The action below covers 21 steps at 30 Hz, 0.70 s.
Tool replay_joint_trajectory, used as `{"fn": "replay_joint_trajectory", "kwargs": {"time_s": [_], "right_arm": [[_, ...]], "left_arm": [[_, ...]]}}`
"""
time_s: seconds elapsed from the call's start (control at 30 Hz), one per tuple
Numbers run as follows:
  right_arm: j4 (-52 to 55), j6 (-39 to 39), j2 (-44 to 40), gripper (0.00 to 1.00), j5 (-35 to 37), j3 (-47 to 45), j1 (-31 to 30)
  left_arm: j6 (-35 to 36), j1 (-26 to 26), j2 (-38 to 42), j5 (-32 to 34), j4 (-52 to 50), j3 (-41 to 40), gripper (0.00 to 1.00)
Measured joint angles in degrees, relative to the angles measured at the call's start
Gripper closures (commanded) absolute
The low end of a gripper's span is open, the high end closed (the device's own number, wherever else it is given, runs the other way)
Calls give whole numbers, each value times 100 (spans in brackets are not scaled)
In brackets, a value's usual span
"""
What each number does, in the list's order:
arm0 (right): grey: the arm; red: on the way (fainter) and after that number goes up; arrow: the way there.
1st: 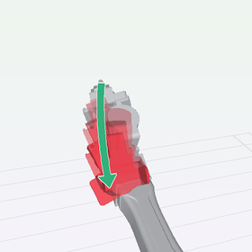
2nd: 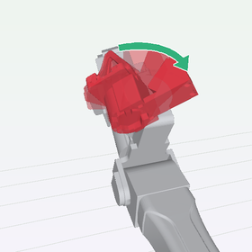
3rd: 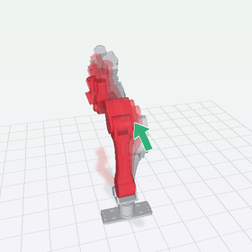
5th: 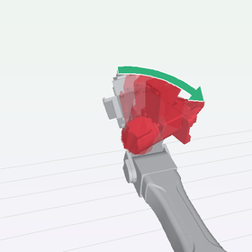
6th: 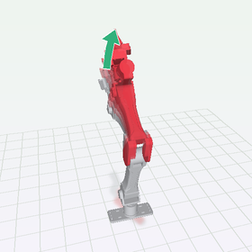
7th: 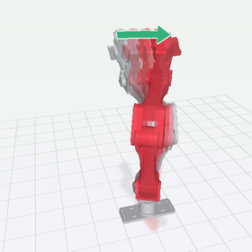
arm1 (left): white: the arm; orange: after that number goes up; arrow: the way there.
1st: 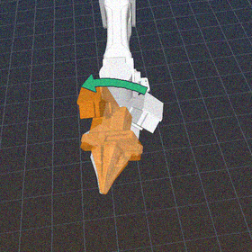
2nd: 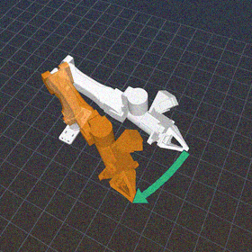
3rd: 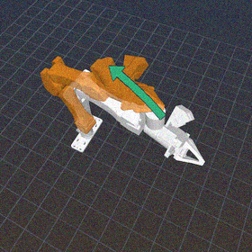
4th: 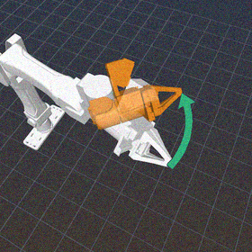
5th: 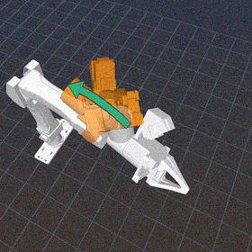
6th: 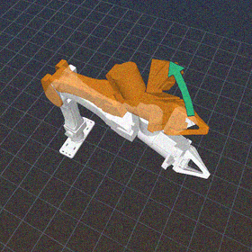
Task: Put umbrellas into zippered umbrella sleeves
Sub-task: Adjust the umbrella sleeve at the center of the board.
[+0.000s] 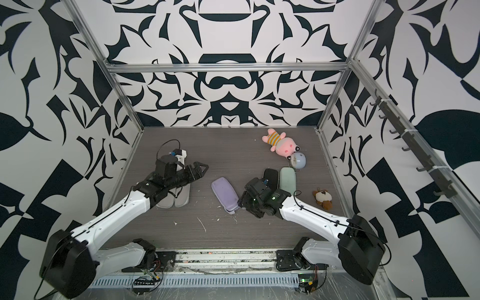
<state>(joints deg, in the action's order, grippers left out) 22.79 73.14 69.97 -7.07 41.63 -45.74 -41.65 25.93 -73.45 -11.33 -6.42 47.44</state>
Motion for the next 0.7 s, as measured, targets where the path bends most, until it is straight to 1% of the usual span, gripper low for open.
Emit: {"fn": "replay_joint_trajectory", "kwargs": {"time_s": [0.07, 0.13, 0.23, 0.27, 0.37, 0.5, 0.53, 0.63, 0.7], "right_arm": [[-184, 201, 105, 33, -138, 0, 0], [-391, 393, 271, 33, -267, -7, -4], [-660, 614, 485, 34, -350, -42, -24], [-750, 671, 522, 35, -361, -76, -26], [-1049, 839, 636, 39, -389, -201, -26], [-1453, 999, 955, 40, -463, -291, -26], [-1541, 1021, 1051, 41, -474, -293, -26], [-1676, 1045, 1233, 47, -487, -295, -9], [-1845, 955, 1300, 48, -492, -289, 9]], "left_arm": [[404, -96, -894, -439, -221, 483, 12], [667, -92, -1552, -796, -354, 802, 14], [892, -90, -2157, -1270, -450, 1080, 14], [916, -85, -2288, -1427, -442, 1121, 16], [914, -55, -2535, -1818, -352, 1126, 21], [752, -42, -2586, -2155, -50, 916, 26], [695, -39, -2586, -2225, 31, 835, 28], [472, -37, -2524, -2363, 345, 444, 35], [286, 13, -2476, -2444, 525, 151, 38]]}}
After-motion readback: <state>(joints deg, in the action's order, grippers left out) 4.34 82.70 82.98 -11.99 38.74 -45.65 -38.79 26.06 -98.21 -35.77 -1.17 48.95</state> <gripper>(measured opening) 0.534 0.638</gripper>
